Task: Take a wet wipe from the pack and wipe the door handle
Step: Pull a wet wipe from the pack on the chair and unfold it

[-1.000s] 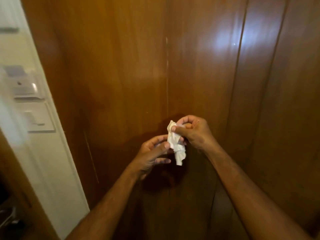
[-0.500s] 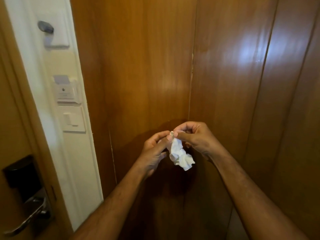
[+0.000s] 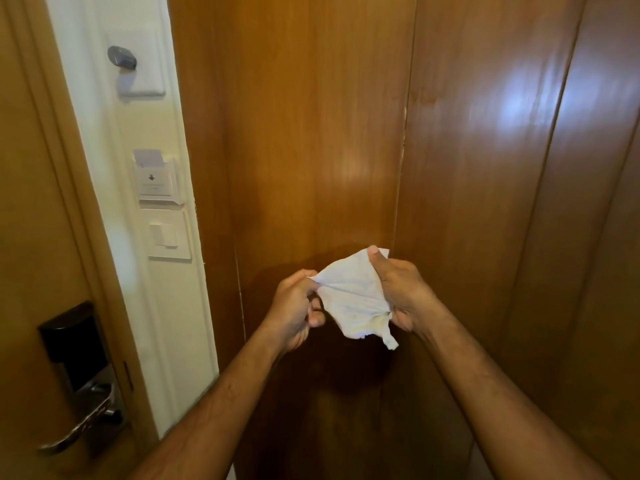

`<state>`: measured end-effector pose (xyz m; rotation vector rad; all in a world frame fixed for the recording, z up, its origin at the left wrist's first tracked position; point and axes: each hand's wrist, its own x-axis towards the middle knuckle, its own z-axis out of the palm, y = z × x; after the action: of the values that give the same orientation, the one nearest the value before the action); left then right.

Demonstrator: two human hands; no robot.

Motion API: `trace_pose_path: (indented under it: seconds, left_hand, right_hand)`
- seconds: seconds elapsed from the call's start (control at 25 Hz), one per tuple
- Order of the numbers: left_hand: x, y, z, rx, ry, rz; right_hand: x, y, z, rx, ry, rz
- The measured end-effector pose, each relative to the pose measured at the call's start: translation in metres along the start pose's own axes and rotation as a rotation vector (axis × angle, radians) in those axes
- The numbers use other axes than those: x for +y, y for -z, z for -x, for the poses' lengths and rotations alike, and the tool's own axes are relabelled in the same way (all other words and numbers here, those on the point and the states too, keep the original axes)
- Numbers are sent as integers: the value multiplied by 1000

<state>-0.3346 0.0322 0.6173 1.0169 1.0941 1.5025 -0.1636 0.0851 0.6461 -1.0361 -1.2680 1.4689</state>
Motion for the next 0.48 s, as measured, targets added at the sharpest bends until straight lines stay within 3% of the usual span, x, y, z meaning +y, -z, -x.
trace_pose_path:
  seconds: [0.16,0.24,0.36,0.48]
  left_hand:
    - [-4,22,1,98,-25,-149]
    - [-2,40,-1,171,-37,-191]
    - [-4,60,-3,234,-30,-278]
    - [-6,72,1,285,-30,-354]
  right_hand:
    - [10,13,-1,-450,-191,201]
    - [23,14,-5,-565,-202,219]
    - [43,-5,-12,-583,-107,-45]
    - [69,-45,-11,-493,-27,-75]
